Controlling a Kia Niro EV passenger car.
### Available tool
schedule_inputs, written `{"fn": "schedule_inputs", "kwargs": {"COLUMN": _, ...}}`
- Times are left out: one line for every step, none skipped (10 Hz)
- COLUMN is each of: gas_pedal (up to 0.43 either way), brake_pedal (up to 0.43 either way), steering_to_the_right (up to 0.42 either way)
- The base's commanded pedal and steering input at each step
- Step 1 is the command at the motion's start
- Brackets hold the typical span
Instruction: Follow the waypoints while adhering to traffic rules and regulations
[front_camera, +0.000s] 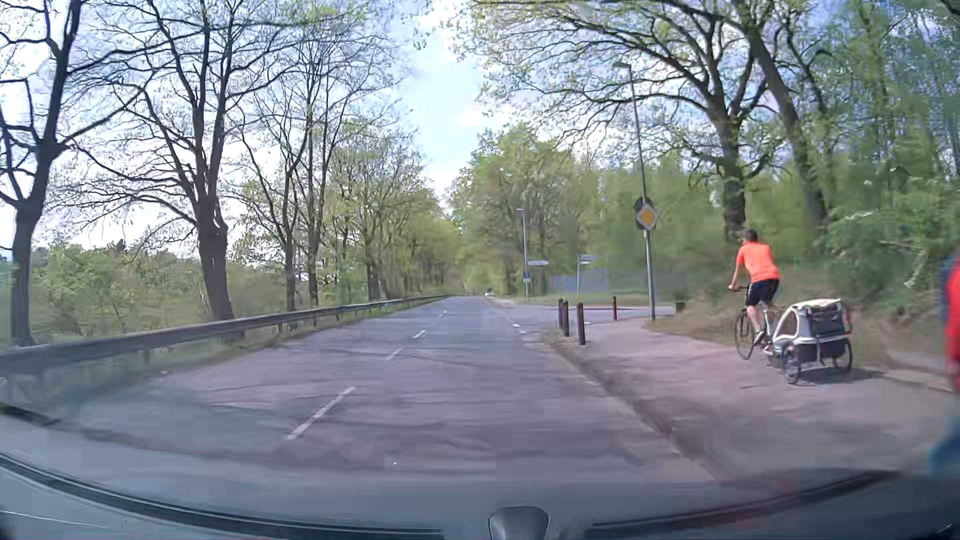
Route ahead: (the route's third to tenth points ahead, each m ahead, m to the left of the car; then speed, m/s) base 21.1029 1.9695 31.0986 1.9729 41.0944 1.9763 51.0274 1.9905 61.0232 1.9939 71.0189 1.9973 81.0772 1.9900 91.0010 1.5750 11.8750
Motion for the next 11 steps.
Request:
{"fn": "schedule_inputs", "kwargs": {"gas_pedal": 0.087, "brake_pedal": 0.000, "steering_to_the_right": -0.003}}
{"fn": "schedule_inputs", "kwargs": {"gas_pedal": 0.087, "brake_pedal": 0.000, "steering_to_the_right": -0.003}}
{"fn": "schedule_inputs", "kwargs": {"gas_pedal": 0.087, "brake_pedal": 0.000, "steering_to_the_right": -0.003}}
{"fn": "schedule_inputs", "kwargs": {"gas_pedal": 0.087, "brake_pedal": 0.000, "steering_to_the_right": -0.003}}
{"fn": "schedule_inputs", "kwargs": {"gas_pedal": 0.087, "brake_pedal": 0.000, "steering_to_the_right": -0.003}}
{"fn": "schedule_inputs", "kwargs": {"gas_pedal": 0.087, "brake_pedal": 0.000, "steering_to_the_right": -0.003}}
{"fn": "schedule_inputs", "kwargs": {"gas_pedal": 0.087, "brake_pedal": 0.000, "steering_to_the_right": -0.004}}
{"fn": "schedule_inputs", "kwargs": {"gas_pedal": 0.087, "brake_pedal": 0.000, "steering_to_the_right": -0.004}}
{"fn": "schedule_inputs", "kwargs": {"gas_pedal": 0.087, "brake_pedal": 0.000, "steering_to_the_right": -0.004}}
{"fn": "schedule_inputs", "kwargs": {"gas_pedal": 0.087, "brake_pedal": 0.000, "steering_to_the_right": -0.004}}
{"fn": "schedule_inputs", "kwargs": {"gas_pedal": 0.087, "brake_pedal": 0.000, "steering_to_the_right": -0.004}}
